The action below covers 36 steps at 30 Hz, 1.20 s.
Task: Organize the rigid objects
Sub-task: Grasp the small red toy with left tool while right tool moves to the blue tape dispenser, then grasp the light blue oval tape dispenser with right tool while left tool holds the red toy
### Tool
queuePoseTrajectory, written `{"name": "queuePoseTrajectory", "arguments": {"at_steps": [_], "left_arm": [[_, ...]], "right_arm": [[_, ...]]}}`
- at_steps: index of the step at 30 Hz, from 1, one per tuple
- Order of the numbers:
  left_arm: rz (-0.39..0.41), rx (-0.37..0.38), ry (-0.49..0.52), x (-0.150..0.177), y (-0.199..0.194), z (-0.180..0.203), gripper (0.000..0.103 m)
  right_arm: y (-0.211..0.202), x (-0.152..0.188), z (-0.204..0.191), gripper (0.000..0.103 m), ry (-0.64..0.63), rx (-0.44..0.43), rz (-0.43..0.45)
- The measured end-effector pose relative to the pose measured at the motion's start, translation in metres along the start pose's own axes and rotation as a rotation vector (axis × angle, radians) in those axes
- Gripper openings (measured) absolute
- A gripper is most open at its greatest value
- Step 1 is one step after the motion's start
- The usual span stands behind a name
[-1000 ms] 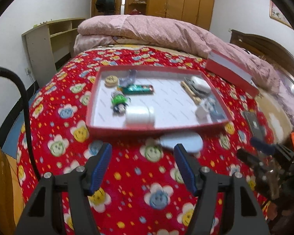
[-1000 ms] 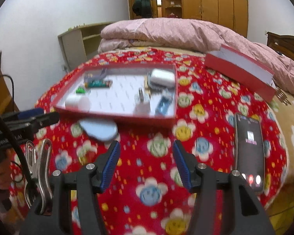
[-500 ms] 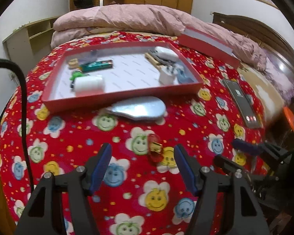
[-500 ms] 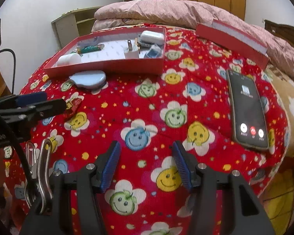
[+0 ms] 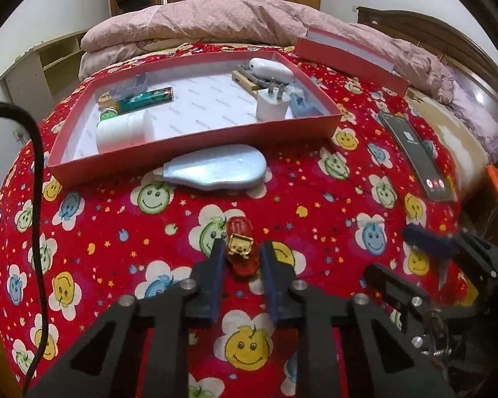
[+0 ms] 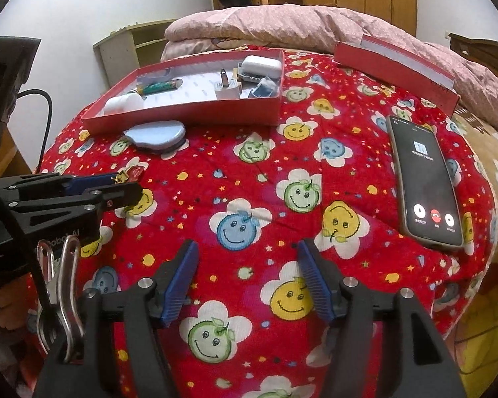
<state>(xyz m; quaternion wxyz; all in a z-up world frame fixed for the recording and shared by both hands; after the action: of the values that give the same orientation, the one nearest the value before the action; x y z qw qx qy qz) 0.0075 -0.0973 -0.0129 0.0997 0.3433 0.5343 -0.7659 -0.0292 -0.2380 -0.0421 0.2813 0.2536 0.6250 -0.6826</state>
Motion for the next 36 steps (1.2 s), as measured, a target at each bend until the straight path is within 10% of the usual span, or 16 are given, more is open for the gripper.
{"name": "queuePoseTrajectory", "arguments": {"at_steps": [18, 36], "left_arm": [[0.098, -0.164, -0.192, -0.003, -0.048, -0.101, 0.022], [0.145, -0.068, -0.299, 0.015, -0.052, -0.140, 0.022]], "right_arm": [[-0.002, -0.025, -0.025, 0.067, 0.006, -0.050, -0.020], [0.050, -0.095, -0.118, 0.093, 0.065, 0.013, -0.038]]}}
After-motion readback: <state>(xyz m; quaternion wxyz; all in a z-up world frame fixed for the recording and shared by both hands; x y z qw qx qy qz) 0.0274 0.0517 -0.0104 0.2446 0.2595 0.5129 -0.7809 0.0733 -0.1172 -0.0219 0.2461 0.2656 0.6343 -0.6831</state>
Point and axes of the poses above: each gripper's, at about its wrist camera, not at the fingertips, and y roughly the way its jaws point, z to its right, x to its underside, the point moved 4 cm from there along y, roughly the way its jaws point, and after that the axes turned 13 degrees about x, right-handed, at the moved point
